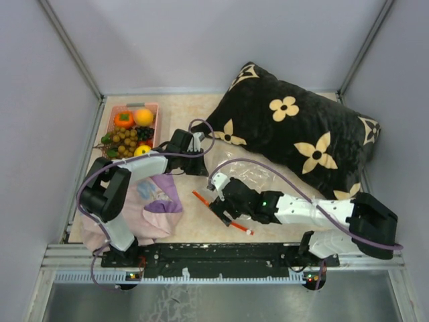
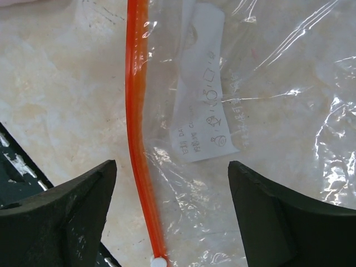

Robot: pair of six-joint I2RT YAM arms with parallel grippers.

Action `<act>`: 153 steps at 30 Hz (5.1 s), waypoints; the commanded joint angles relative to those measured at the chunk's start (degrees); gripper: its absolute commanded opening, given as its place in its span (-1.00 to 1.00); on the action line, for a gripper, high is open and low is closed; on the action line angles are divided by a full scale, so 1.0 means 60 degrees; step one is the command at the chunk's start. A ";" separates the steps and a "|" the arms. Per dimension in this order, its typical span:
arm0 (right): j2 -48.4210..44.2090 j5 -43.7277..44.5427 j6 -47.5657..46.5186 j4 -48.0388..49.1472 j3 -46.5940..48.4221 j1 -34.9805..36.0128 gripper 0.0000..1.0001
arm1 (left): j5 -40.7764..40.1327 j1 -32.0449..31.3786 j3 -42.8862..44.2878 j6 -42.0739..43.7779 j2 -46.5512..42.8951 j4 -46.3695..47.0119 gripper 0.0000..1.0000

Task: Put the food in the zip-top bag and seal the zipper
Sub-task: Pick up the zipper food storage bag at the center of the board, then open the zipper of the food storage bag.

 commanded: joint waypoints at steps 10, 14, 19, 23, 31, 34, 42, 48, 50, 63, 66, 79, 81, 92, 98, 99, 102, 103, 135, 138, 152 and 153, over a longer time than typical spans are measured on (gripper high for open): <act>0.1476 0.1187 -0.0269 0.0747 0.0796 0.0877 0.22 | 0.0247 -0.0033 0.0290 0.0050 0.0220 0.0150 -0.59; 0.1790 0.1302 -0.0168 0.0872 0.0941 0.1101 0.16 | 0.0258 -0.0043 0.0286 0.0010 0.0207 0.0177 -0.58; 0.1948 0.1902 -0.0002 0.1061 0.0865 0.1175 0.08 | 0.0224 -0.0032 0.0277 0.0013 0.0179 0.0164 -0.57; 0.2033 0.2387 0.0075 0.1105 0.0794 0.1181 -0.09 | 0.0267 -0.0037 0.0257 -0.0027 0.0148 0.0177 -0.55; 0.1940 0.3704 0.0427 0.1010 0.0704 0.1312 -0.45 | 0.0318 -0.0030 0.0177 -0.0070 0.0104 0.0215 -0.53; 0.2014 0.4347 0.0570 0.0983 0.0720 0.1415 -0.57 | 0.0358 -0.0042 0.0129 -0.0082 0.0116 0.0217 -0.52; 0.2484 0.5179 0.0746 0.1258 0.0620 0.1459 -0.51 | 0.0498 -0.0029 0.0010 -0.0170 0.0148 0.0331 -0.51; 0.2931 0.5781 0.0743 0.1614 0.0516 0.1454 -0.46 | 0.0640 -0.0043 -0.0043 -0.0251 0.0222 0.0393 -0.50; 0.3042 0.6043 0.0709 0.1727 0.0481 0.1456 -0.47 | 0.0652 -0.0030 -0.0051 -0.0299 0.0168 0.0401 -0.49; 0.1604 0.6233 0.0660 0.1188 0.1012 0.1412 -1.00 | -0.0882 0.0380 -0.0543 -0.1011 -0.2750 0.0112 -0.01; 0.1271 0.6087 0.0662 0.0937 0.1230 0.1277 -1.00 | -0.1406 0.0409 -0.0720 -0.1126 -0.3736 -0.0124 0.16; 0.0811 0.5443 0.1617 0.0024 0.2683 0.0971 -1.00 | -0.0979 0.0354 -0.2954 -0.3044 -0.7373 -0.0016 0.34; 0.0819 0.5148 0.1908 0.0053 0.2842 0.0958 -1.00 | -0.0892 0.0297 -0.3262 -0.3501 -0.7835 0.0221 0.35; 0.1750 0.3219 0.3209 0.0478 0.3874 0.0662 -1.00 | -0.1222 -0.0224 -0.3986 -0.4447 -0.8650 0.0598 0.41; 0.2468 0.2978 0.3595 0.0069 0.4613 0.0645 -1.00 | -0.1650 -0.0375 -0.4273 -0.4736 -0.8625 0.0671 0.45; 0.2491 0.2936 0.3621 0.0122 0.4632 0.0642 -1.00 | -0.1758 -0.0405 -0.4299 -0.4773 -0.8573 0.0648 0.45; 0.2577 0.2968 0.3652 0.0103 0.4694 0.0637 -1.00 | -0.2132 -0.0459 -0.4279 -0.4826 -0.8442 0.0499 0.41; 0.2618 0.3057 0.3661 0.0016 0.4738 0.0645 -1.00 | -0.2329 -0.0487 -0.4230 -0.4786 -0.8400 0.0330 0.38; 0.2776 0.3870 0.4706 -0.0452 0.5625 0.0309 -1.00 | -0.3806 -0.0816 -0.4151 -0.4416 -0.8554 -0.0592 -0.21; 0.2852 0.3840 0.4787 -0.0429 0.5716 0.0283 -1.00 | -0.3776 -0.0998 -0.4141 -0.4450 -0.8252 -0.0166 -0.22; 0.2709 0.4040 0.4393 -0.0830 0.5698 -0.0070 -1.00 | -0.3825 -0.1582 -0.3839 -0.4380 -0.7373 0.0717 -0.92; 0.2691 0.4134 0.4290 -0.0928 0.5690 -0.0068 -1.00 | -0.3771 -0.1582 -0.3663 -0.4399 -0.7350 0.0562 -0.96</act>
